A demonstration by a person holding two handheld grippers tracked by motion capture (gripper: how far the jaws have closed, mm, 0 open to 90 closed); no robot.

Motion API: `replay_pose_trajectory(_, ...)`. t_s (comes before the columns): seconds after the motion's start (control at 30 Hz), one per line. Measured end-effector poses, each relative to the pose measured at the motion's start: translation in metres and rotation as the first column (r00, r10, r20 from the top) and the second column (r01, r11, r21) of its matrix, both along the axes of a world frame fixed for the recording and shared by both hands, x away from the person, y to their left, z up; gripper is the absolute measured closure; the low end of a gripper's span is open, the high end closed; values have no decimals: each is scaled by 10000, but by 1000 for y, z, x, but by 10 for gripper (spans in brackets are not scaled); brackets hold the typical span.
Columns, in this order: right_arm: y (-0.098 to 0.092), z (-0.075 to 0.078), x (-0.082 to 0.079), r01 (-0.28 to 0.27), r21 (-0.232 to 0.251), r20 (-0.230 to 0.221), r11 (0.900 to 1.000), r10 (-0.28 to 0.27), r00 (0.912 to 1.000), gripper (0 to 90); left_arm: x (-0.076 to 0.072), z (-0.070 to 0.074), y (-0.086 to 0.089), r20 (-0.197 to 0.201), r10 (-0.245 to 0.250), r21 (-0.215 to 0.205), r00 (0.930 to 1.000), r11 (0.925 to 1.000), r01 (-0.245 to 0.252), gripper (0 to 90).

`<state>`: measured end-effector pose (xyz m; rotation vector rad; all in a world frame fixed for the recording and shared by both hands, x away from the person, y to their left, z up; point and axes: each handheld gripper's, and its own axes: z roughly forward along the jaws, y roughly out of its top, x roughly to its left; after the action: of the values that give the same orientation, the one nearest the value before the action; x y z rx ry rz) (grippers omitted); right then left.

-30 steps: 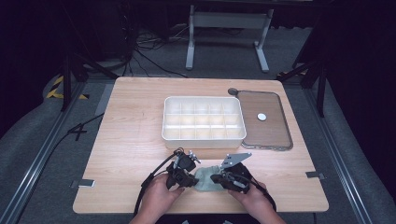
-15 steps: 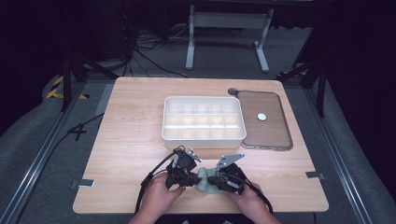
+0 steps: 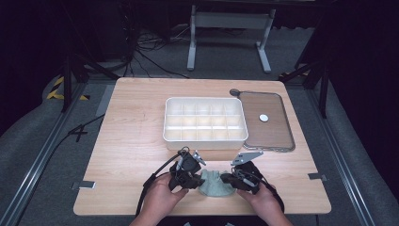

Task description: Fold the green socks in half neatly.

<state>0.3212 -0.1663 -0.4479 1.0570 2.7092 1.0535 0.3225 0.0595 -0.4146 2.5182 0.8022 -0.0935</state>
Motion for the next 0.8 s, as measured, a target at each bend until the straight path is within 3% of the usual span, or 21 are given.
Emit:
replay_pose_trajectory(0.1,-1,-10,1,-93,-737,-396,9972,64,9992,890,0,1,-3,-59,-118,66,9999,9999,118,815)
replay_pose_trajectory(0.3,9,-14,-4,-288,-352,-214,9990,281,9994,892,0,1,-13,-80,-238,-36,9997,9997,237,815)
replay_pose_trajectory(0.43,9,-17,-5,-197,114,-358,9997,201,9992,893,1,-2,-27,-159,-481,-58,9987,9988,480,815)
replay_pose_trajectory(0.5,8,-17,-5,-183,175,-360,9997,189,9992,892,2,-6,-33,-200,-641,126,9977,9978,644,811)
replay_pose_trajectory(0.57,8,-17,-5,-187,192,-389,9996,194,9991,892,3,-8,-34,-375,-652,26,9972,9979,654,731)
replay_pose_trajectory(0.6,8,-18,-5,-176,240,-380,9996,185,9991,892,4,-10,-33,-624,-637,-372,9960,9974,614,652)
replay_pose_trajectory(0.63,8,-18,-5,-176,240,-380,9996,185,9991,892,4,-10,-33,-624,-637,-372,9960,9974,614,606)
replay_pose_trajectory(0.67,7,-18,-5,-171,250,-384,9995,181,9991,892,5,-10,-30,-679,-726,-667,9950,9955,681,606)
replay_pose_trajectory(0.73,7,-18,-5,-236,215,-291,9995,242,9993,892,3,-3,-21,-490,-586,-1124,9971,9923,528,570)
replay_pose_trajectory(0.8,7,-17,-6,-260,207,-306,9994,266,9992,890,2,6,-5,-187,-346,-1620,9992,9863,312,589)
